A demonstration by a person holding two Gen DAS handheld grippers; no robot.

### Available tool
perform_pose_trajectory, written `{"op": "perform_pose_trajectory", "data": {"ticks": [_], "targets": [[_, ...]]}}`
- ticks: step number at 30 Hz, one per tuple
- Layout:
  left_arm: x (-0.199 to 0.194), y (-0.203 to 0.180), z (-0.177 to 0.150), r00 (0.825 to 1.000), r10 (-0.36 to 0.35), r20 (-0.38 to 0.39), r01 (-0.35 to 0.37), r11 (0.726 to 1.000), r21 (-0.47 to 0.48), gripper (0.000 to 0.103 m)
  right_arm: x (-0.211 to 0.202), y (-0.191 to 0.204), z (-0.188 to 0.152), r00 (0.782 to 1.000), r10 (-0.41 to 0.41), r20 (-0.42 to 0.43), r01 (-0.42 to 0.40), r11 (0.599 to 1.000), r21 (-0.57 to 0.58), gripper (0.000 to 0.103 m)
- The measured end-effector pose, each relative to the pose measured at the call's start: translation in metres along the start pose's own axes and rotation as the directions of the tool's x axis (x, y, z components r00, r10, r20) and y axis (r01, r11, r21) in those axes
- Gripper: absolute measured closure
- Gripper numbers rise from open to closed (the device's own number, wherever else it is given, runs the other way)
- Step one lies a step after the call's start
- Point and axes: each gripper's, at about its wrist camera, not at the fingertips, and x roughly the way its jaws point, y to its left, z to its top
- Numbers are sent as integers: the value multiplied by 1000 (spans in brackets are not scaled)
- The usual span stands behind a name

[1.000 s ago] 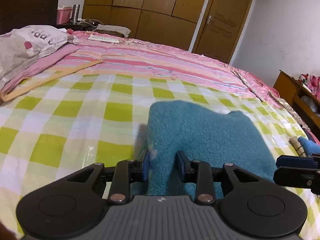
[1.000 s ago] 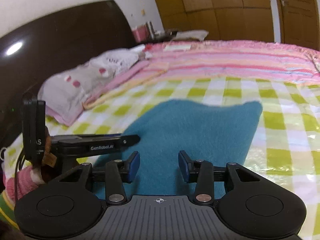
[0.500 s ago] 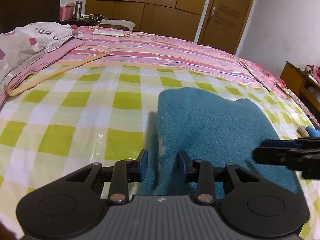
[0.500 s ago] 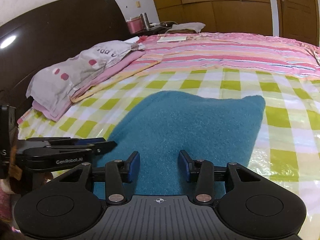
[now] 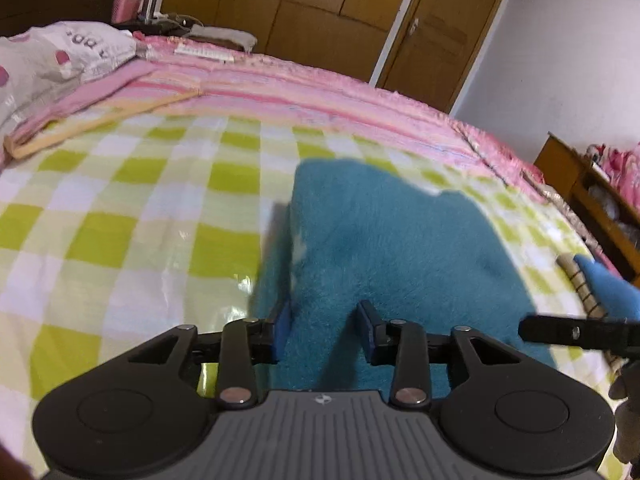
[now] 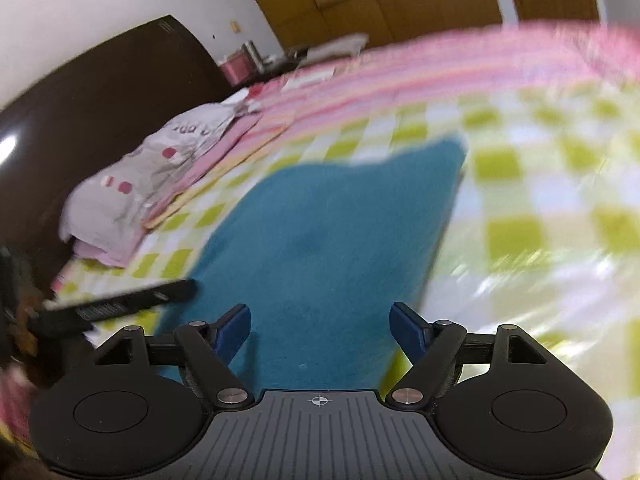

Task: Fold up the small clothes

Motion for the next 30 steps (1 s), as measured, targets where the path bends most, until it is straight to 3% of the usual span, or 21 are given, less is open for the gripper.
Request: {"op": "perform_pose_trajectory", "data": {"ticks": [4, 8, 12, 18, 25, 30], "targets": [[-6, 10, 2, 999, -33, 12, 34, 998, -55, 55, 3, 1, 1, 1000, -20, 1, 20, 1000, -17, 18], [1, 8, -5, 999, -36, 1, 36, 999, -4, 53, 3, -5, 3, 1000, -21, -5, 21, 999, -24, 19], [7, 15, -8, 998, -66, -1, 66, 995, -74, 53, 23, -6, 4, 999, -40, -27, 41, 999, 2, 19], [17, 1, -4, 996, -93, 1, 92, 993, -72, 58, 31, -15, 22, 998, -67, -19, 68, 998, 18, 23], [19, -22, 4, 1000, -22, 0, 22, 999, -26, 58, 23, -20, 31, 994, -107, -14, 107, 994, 30, 25], [-8, -41, -1, 995, 99, 33, -100, 994, 46, 58, -29, 11, 19, 988, -118, 103, 128, 987, -94, 26]]}}
